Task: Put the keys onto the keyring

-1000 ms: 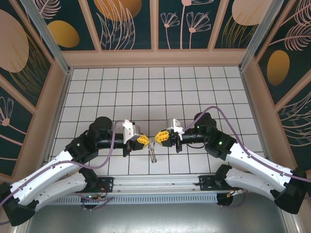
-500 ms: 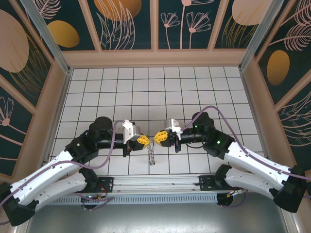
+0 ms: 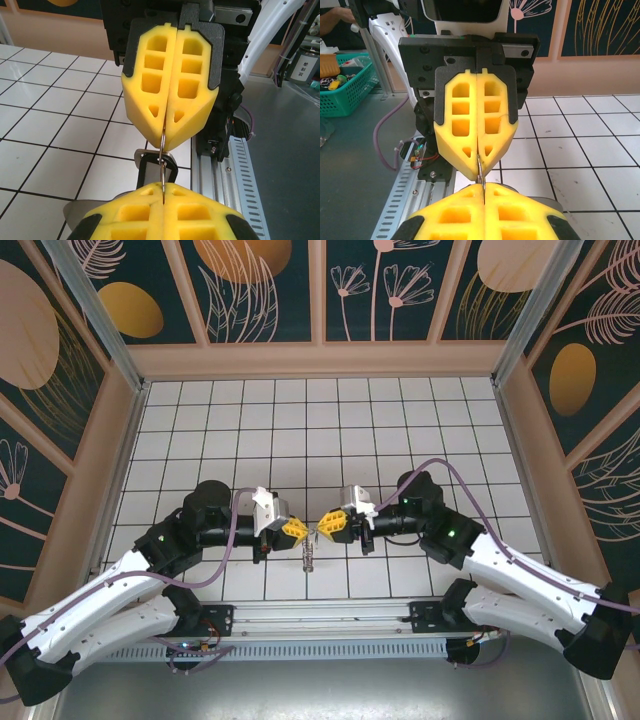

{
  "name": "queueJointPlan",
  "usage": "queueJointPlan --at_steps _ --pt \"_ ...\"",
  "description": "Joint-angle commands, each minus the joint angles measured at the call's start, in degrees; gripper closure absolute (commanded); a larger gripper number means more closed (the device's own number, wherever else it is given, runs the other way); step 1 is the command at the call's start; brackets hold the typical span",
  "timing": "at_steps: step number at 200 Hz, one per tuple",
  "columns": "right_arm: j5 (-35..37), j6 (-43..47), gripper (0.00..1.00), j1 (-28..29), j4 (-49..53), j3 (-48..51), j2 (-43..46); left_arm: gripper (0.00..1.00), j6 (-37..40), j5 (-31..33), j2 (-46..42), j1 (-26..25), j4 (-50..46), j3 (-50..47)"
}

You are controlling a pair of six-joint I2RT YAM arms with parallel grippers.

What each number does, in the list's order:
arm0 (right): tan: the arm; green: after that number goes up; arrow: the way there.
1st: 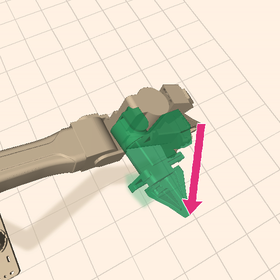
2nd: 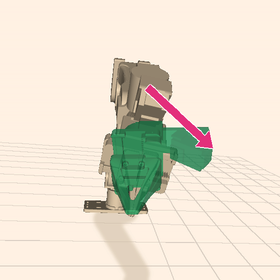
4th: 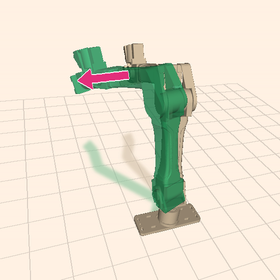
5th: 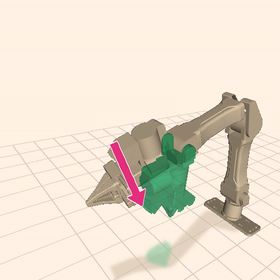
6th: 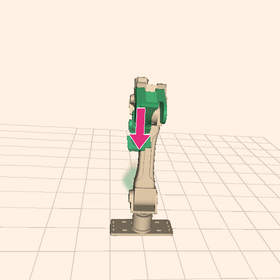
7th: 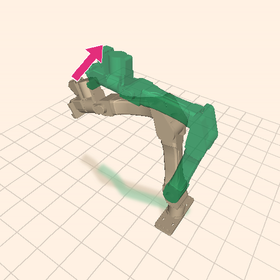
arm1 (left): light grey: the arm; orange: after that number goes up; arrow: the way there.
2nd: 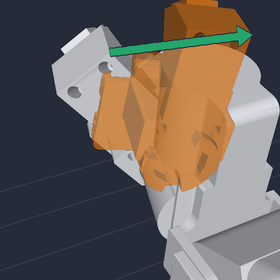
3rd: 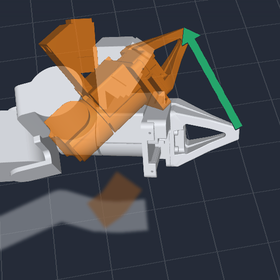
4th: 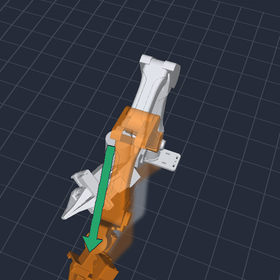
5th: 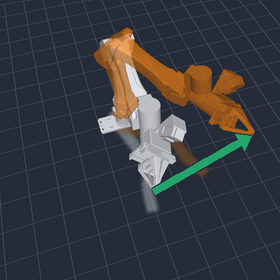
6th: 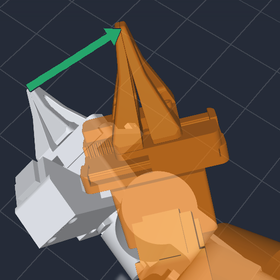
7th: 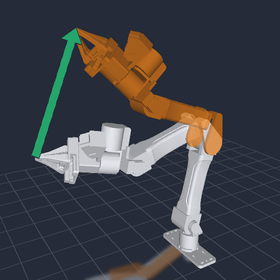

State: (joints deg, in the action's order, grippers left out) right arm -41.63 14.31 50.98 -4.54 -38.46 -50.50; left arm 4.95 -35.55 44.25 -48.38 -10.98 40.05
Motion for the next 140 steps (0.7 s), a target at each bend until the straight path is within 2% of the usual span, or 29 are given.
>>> queueJointPlan --at_steps 1,140 --pt "-0.8 0.1 1.0 -0.4 -1.8 0.0 1.3 1.0 1.1 -1.0 -0.4 0.0 0.3 1.0" --pt "-2.4 0.6 1.0 -0.4 -2.7 -0.3 -1.0 1.0 1.0 -1.1 -0.5 0.0 0.5 1.0"
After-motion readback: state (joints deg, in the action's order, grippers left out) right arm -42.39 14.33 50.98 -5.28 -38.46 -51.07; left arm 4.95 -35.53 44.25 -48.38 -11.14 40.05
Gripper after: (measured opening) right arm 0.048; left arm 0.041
